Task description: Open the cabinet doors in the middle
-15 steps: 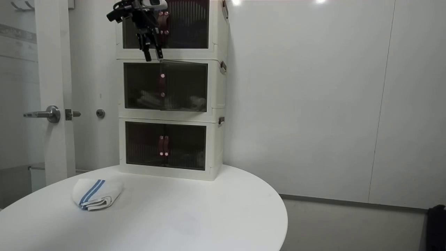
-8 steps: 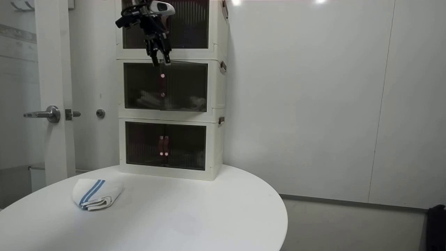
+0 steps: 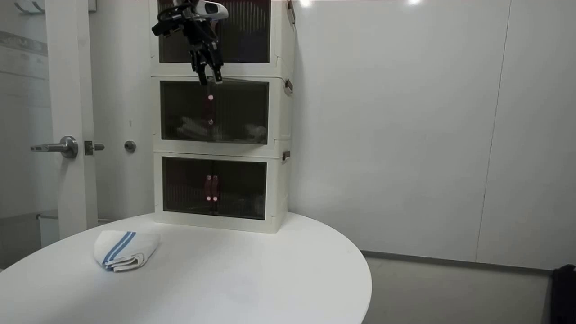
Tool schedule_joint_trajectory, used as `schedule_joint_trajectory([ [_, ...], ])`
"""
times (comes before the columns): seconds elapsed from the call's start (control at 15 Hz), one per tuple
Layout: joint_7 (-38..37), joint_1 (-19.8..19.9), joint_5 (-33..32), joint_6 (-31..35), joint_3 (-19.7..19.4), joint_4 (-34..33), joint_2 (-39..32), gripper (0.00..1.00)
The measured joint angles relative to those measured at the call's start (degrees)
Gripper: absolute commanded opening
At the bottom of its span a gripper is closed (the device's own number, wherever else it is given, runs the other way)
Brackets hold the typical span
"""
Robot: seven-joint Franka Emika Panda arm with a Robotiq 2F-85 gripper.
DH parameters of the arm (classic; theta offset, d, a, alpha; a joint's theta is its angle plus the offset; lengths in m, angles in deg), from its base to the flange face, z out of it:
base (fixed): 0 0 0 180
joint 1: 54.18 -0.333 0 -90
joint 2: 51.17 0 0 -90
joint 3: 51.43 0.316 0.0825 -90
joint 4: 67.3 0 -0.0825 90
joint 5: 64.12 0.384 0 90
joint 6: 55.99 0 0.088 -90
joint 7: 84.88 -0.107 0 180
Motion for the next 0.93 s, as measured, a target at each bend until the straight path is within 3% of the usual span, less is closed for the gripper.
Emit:
schedule_joint_trajectory([
  [0.47, -0.23, 0.51, 1.61, -0.27, -0.53, 1.29, 0.92, 1.0],
  [0.93, -0.24, 5.07, 1.47, 0.0, -4.01, 6.48, 4.54, 1.0],
])
